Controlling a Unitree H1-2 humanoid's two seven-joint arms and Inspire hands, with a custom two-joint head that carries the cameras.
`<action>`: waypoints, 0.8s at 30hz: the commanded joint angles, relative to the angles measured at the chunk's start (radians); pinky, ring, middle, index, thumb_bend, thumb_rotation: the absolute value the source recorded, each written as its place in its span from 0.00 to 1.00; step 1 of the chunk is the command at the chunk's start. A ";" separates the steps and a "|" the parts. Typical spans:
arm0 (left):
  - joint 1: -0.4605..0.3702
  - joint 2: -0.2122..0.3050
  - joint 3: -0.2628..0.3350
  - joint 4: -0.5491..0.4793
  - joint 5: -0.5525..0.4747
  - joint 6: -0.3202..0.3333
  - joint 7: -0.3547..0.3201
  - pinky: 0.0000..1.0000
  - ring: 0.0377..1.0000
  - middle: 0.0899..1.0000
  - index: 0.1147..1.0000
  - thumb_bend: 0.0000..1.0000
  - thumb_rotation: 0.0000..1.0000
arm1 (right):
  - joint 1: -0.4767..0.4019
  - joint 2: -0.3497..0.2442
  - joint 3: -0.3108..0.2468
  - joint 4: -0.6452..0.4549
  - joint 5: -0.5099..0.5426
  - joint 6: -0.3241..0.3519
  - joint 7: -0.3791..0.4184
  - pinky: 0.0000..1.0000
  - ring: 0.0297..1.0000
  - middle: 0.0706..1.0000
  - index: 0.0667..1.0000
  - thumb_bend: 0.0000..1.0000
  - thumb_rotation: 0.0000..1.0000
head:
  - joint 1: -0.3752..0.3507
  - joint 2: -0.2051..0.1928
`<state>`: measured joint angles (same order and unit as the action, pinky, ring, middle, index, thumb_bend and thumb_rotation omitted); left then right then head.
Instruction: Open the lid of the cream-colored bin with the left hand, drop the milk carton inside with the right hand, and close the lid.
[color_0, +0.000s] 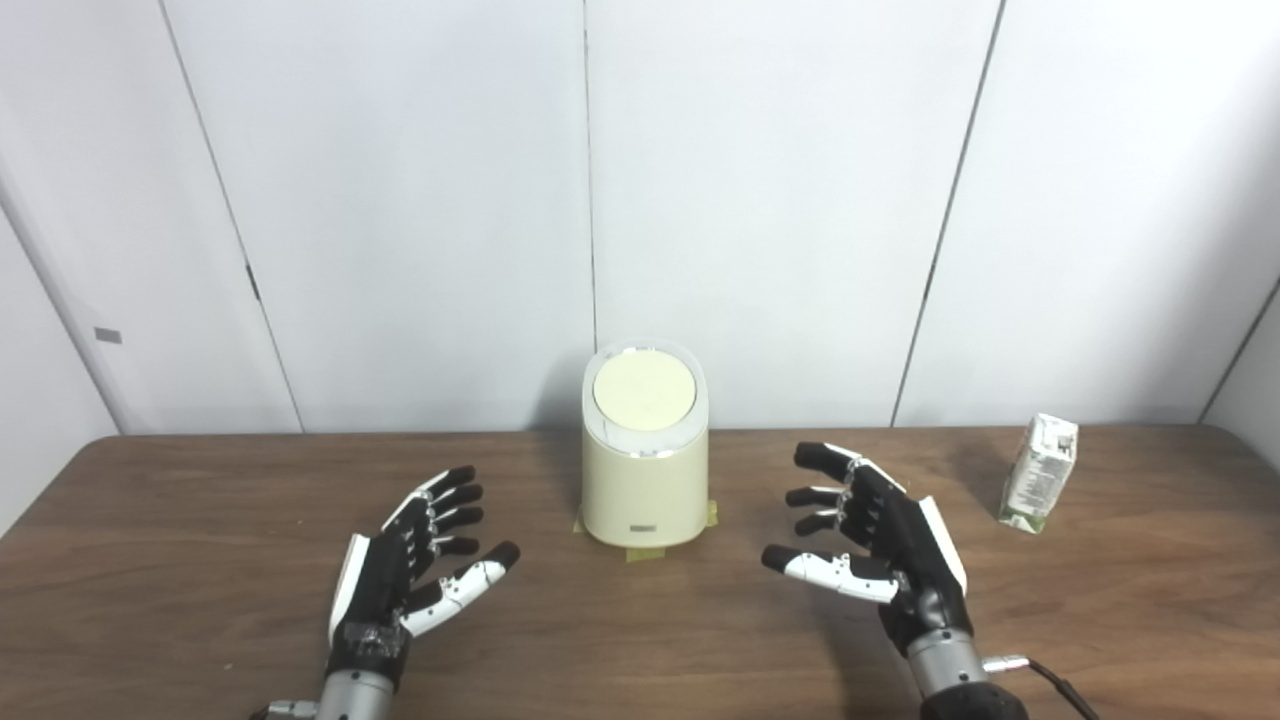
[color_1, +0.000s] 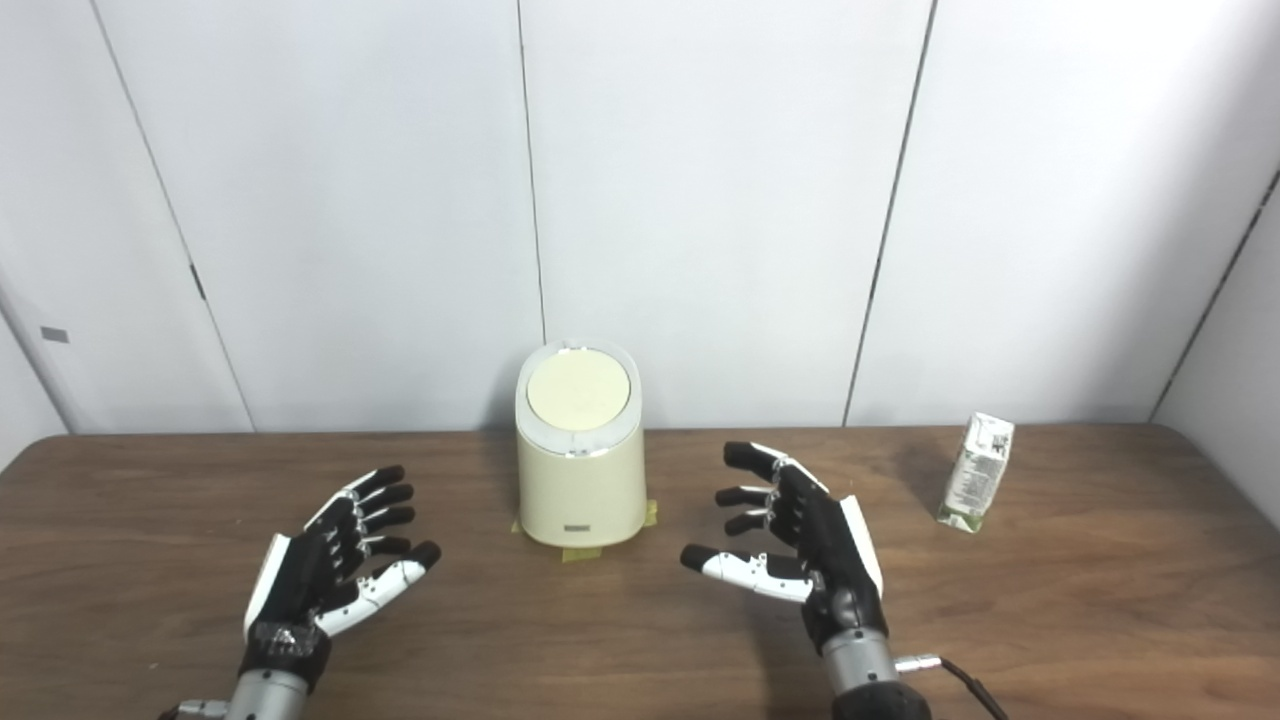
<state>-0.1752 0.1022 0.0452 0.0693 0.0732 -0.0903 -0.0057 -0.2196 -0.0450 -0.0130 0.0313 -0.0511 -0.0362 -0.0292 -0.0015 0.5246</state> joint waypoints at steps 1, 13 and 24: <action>-0.041 0.000 0.000 -0.022 -0.007 -0.034 0.005 0.65 0.75 0.78 0.79 0.75 0.20 | -0.027 -0.002 -0.002 -0.028 0.006 -0.022 0.004 0.50 0.62 0.76 0.70 0.73 0.00 | -0.001 0.001; -0.041 -0.002 0.000 -0.030 -0.006 -0.026 0.007 0.65 0.76 0.77 0.79 0.75 0.20 | -0.031 -0.001 -0.012 0.001 0.062 -0.041 0.025 0.55 0.64 0.76 0.88 0.74 0.00 | -0.001 0.002; -0.072 -0.046 -0.024 -0.061 0.040 0.005 0.039 0.69 0.80 0.84 0.84 0.73 0.30 | -0.034 -0.011 -0.009 0.016 0.055 -0.050 0.033 0.54 0.62 0.76 0.83 0.75 0.00 | 0.004 -0.014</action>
<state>-0.1844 0.0693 0.0277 0.0490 0.0965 -0.0807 0.0115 -0.2193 -0.0503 -0.0187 0.0588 -0.0067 -0.0410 -0.0046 0.0015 0.5108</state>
